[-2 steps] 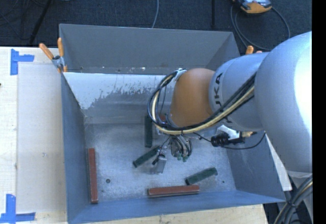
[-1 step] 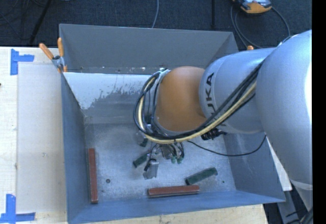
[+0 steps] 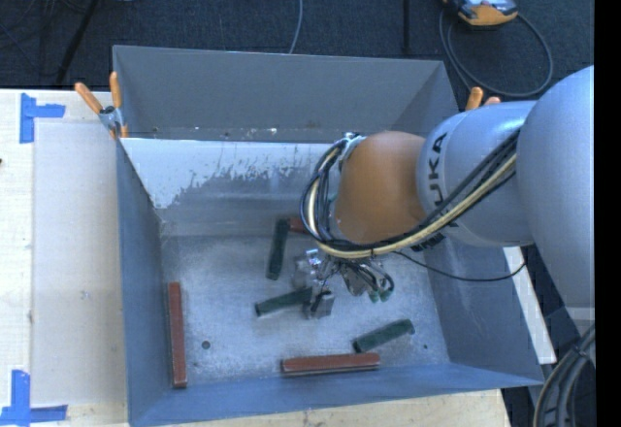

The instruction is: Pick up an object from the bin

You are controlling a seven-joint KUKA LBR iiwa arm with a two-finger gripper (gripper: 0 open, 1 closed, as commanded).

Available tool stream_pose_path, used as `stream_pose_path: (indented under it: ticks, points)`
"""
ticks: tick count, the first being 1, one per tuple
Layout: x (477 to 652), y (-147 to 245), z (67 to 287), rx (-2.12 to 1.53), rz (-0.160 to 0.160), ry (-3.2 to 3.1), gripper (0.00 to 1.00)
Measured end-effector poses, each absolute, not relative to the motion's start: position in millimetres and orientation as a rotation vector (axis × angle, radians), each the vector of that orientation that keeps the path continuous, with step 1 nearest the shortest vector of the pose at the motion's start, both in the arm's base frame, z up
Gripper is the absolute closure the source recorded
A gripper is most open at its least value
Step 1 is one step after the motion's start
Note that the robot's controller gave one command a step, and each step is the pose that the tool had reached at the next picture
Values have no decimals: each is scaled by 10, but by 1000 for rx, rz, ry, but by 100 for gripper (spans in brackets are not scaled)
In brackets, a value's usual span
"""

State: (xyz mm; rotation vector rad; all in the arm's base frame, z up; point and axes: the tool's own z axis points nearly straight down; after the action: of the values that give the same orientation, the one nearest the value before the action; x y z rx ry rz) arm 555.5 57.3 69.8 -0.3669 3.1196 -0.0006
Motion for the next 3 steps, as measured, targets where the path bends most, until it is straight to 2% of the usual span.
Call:
stream_pose_path:
  ticks: [2, 3]
  points:
    - [5555, 572, 699, -365, 0, 3120, 100]
    - [5312, 640, 1721, -356, 0, 3121, 100]
